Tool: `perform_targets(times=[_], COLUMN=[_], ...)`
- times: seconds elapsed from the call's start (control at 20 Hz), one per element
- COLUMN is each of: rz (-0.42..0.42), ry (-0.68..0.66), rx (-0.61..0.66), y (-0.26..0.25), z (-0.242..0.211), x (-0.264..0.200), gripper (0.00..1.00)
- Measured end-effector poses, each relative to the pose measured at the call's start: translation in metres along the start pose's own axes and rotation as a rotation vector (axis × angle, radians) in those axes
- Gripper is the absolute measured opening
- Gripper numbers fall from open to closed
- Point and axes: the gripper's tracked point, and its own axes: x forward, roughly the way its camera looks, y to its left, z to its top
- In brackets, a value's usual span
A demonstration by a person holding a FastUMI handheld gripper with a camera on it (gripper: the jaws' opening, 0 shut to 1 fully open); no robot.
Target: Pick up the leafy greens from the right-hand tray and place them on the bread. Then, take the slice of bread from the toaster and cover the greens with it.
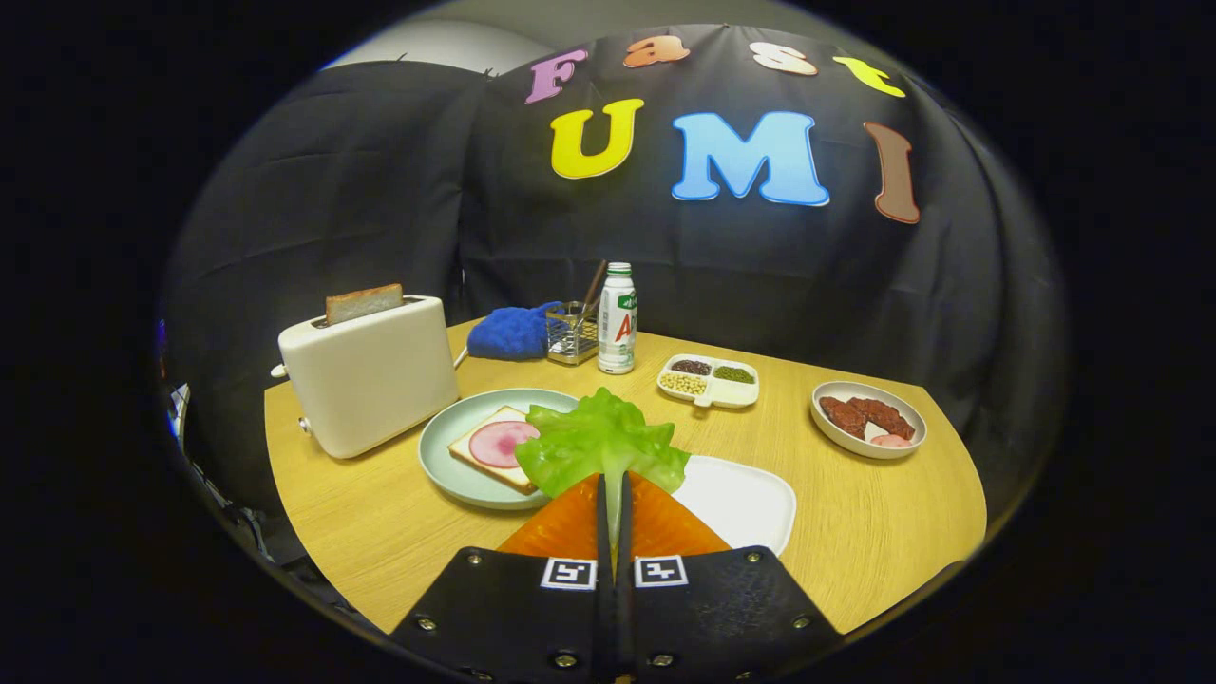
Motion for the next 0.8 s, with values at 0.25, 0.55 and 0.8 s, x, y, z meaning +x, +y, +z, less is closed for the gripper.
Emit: perform_targets(times=[0.25, 0.55, 0.8], rz=[0.045, 0.112, 0.095], ry=[0.002, 0.057, 0.082], rx=[-0.002, -0.005, -0.042], y=[0.027, 0.064, 0.074], z=[0.009, 0.0, -0.001], x=[0.016, 0.043, 0.064], gripper=[0.01, 0.01, 0.01])
